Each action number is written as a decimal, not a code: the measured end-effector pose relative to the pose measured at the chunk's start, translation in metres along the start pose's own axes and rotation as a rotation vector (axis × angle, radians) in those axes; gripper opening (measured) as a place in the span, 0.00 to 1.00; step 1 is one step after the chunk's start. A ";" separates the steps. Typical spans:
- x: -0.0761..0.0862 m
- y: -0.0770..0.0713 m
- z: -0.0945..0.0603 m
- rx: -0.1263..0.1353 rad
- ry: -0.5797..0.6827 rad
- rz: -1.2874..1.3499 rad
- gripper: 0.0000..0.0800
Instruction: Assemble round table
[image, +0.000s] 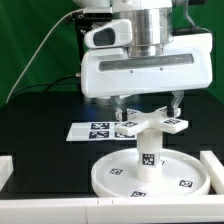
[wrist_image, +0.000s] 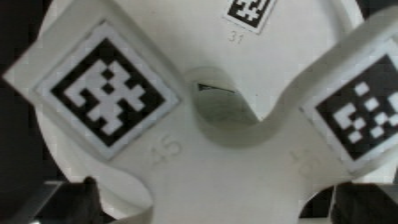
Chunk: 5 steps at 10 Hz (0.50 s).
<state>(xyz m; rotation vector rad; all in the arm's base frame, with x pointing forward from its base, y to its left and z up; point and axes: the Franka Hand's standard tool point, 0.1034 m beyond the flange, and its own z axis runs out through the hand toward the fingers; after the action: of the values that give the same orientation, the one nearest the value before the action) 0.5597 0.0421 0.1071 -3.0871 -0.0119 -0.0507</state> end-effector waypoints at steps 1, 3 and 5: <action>-0.001 -0.002 0.003 -0.002 -0.001 -0.002 0.81; 0.003 -0.003 0.009 -0.012 0.021 -0.011 0.81; 0.004 -0.001 0.008 -0.014 0.024 0.000 0.69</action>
Offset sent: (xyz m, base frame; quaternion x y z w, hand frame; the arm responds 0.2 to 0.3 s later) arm 0.0000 0.0000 0.0000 0.0000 0.0000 0.0000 1.0000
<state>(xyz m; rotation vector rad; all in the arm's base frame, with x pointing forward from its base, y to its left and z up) 0.5637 0.0435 0.0988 -3.0997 -0.0105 -0.0889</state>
